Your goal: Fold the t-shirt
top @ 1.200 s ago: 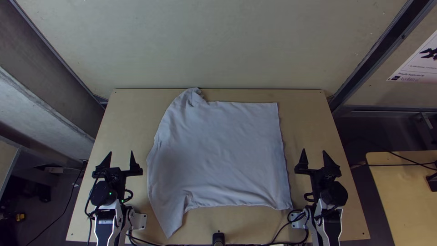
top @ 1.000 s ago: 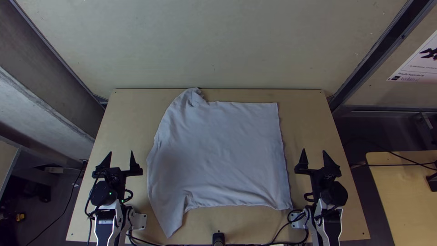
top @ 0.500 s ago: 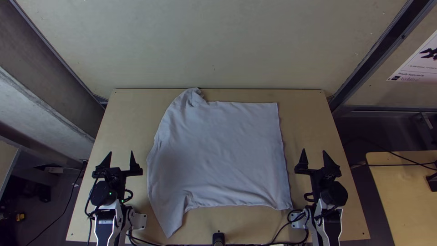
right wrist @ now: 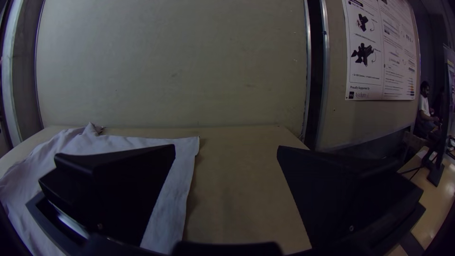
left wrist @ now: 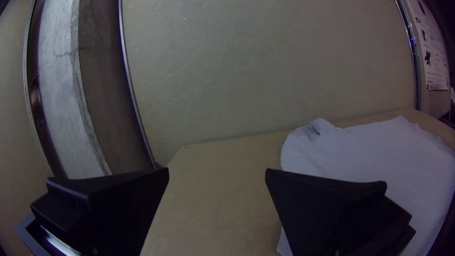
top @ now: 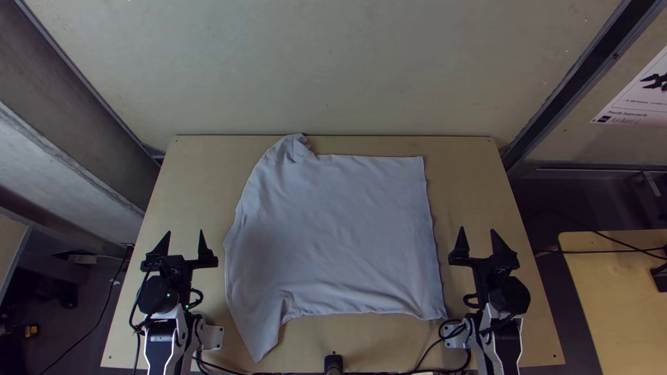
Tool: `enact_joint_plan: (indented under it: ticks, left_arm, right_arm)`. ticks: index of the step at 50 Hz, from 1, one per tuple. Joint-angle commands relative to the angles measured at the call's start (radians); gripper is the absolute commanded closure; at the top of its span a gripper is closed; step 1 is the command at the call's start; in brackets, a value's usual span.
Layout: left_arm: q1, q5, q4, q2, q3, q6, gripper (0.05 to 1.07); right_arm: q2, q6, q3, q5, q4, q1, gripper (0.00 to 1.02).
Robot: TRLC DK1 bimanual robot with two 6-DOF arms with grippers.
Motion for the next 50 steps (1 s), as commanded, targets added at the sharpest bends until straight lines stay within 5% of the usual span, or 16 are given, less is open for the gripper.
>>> enact_joint_plan:
  ticks: [1, 50]
  left_arm:
    - [-0.003, 0.004, -0.022, -0.010, -0.041, 0.019, 0.10]
    - [0.104, 0.020, -0.010, -0.008, 0.011, -0.067, 0.10]
  right_arm:
    - [-0.003, 0.018, -0.018, -0.008, 0.017, 0.011, 0.04]
    - [0.037, 0.064, 0.123, 0.000, -0.012, -0.044, 0.04]
